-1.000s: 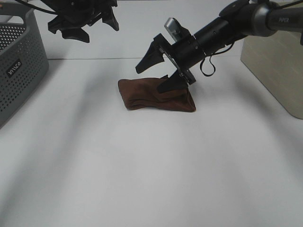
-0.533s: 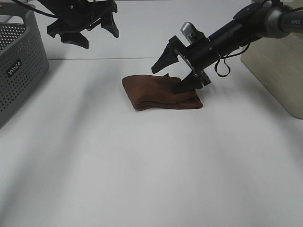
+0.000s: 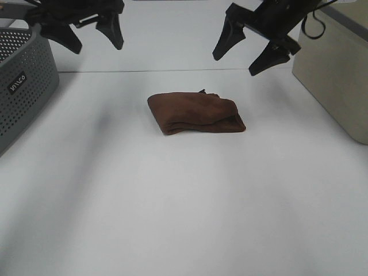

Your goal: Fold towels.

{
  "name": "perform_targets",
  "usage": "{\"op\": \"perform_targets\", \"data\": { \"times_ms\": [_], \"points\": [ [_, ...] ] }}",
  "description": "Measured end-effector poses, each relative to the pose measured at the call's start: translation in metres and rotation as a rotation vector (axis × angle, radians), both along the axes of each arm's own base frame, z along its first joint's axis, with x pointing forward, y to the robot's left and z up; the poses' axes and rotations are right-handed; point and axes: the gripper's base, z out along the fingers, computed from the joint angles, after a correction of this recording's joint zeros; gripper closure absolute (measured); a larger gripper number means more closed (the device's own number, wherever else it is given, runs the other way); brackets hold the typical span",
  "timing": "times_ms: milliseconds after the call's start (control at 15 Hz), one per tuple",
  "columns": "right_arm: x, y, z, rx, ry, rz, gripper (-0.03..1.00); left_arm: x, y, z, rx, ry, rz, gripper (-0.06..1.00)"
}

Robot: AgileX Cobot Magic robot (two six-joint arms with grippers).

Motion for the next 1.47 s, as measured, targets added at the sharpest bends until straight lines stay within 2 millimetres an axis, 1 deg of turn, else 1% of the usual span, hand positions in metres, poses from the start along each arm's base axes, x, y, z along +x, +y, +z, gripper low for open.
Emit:
{"op": "perform_targets", "data": {
  "times_ms": [67, 200, 267, 333, 400, 533, 600, 733, 800, 933, 1067, 1133, 1200, 1333, 1467],
  "points": [
    [-0.014, -0.006, 0.037, -0.046, -0.072, -0.019, 0.09, -0.018, 0.013, 0.031, 0.092, -0.023, -0.011, 0.15],
    [-0.038, -0.009, 0.067, -0.088, -0.121, -0.022, 0.09, -0.036, 0.025, 0.064, 0.164, -0.086, -0.004, 0.15],
    [-0.054, -0.012, 0.079, -0.112, -0.134, -0.022, 0.09, -0.045, 0.031, 0.080, 0.187, -0.129, 0.003, 0.15],
    [-0.070, -0.015, 0.087, -0.123, -0.138, -0.023, 0.09, -0.059, 0.037, 0.095, 0.204, -0.163, 0.009, 0.15],
    [-0.079, -0.017, 0.091, -0.131, -0.137, -0.022, 0.09, -0.068, 0.041, 0.101, 0.214, -0.175, 0.012, 0.15],
    [-0.115, -0.027, 0.102, -0.173, -0.144, -0.025, 0.09, -0.101, 0.053, 0.107, 0.247, -0.172, 0.015, 0.15],
    [-0.136, -0.034, 0.104, -0.203, -0.139, -0.026, 0.09, -0.120, 0.059, 0.106, 0.256, -0.158, 0.014, 0.15],
    [-0.176, -0.045, 0.100, -0.246, -0.120, -0.025, 0.09, -0.169, 0.073, 0.095, 0.266, -0.113, 0.018, 0.15],
    [-0.199, -0.050, 0.100, -0.256, -0.124, -0.024, 0.09, -0.193, 0.080, 0.088, 0.266, -0.095, 0.026, 0.15],
    [-0.242, -0.059, 0.090, -0.269, -0.133, -0.030, 0.09, -0.242, 0.093, 0.072, 0.261, -0.091, 0.038, 0.15],
    [-0.279, -0.067, 0.075, -0.269, -0.185, -0.034, 0.09, -0.289, 0.107, 0.047, 0.256, -0.101, 0.040, 0.15],
    [-0.289, -0.069, 0.071, -0.270, -0.196, -0.030, 0.09, -0.298, 0.109, 0.042, 0.253, -0.109, 0.042, 0.15],
    [-0.324, -0.077, 0.054, -0.274, -0.249, -0.013, 0.09, -0.341, 0.121, 0.024, 0.233, -0.175, 0.051, 0.15],
    [-0.354, -0.083, 0.041, -0.273, -0.313, 0.014, 0.09, -0.376, 0.131, 0.010, 0.198, -0.264, 0.061, 0.15],
    [-0.380, -0.088, 0.031, -0.267, -0.391, 0.026, 0.09, -0.406, 0.137, 0.006, 0.158, -0.402, 0.034, 0.15]
  ]
}}
